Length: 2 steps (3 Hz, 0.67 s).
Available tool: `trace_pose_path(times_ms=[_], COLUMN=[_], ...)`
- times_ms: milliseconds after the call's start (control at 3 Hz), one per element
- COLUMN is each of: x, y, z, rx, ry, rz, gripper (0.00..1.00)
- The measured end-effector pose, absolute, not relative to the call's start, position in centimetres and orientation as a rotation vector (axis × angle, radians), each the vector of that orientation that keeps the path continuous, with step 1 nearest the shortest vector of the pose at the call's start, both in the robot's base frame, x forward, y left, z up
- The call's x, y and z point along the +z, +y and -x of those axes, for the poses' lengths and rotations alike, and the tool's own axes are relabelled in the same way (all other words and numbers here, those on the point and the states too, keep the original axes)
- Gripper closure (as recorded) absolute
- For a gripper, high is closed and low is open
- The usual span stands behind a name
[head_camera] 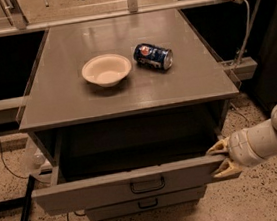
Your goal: Open top drawer
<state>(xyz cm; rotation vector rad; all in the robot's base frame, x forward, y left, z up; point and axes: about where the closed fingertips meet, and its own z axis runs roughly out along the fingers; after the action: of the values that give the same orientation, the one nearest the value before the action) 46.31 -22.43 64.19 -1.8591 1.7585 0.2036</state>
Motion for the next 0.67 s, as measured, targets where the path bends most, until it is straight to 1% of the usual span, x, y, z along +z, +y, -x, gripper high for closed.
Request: trace_pose_path(times_ms=[333,667], x=[64.06,64.12], y=[-22.74,-22.62], z=[-45.22,-44.99], rx=[0.204,0.204], ry=[1.757,1.757], rz=[1.858,1.858], gripper=[1.0,0.81])
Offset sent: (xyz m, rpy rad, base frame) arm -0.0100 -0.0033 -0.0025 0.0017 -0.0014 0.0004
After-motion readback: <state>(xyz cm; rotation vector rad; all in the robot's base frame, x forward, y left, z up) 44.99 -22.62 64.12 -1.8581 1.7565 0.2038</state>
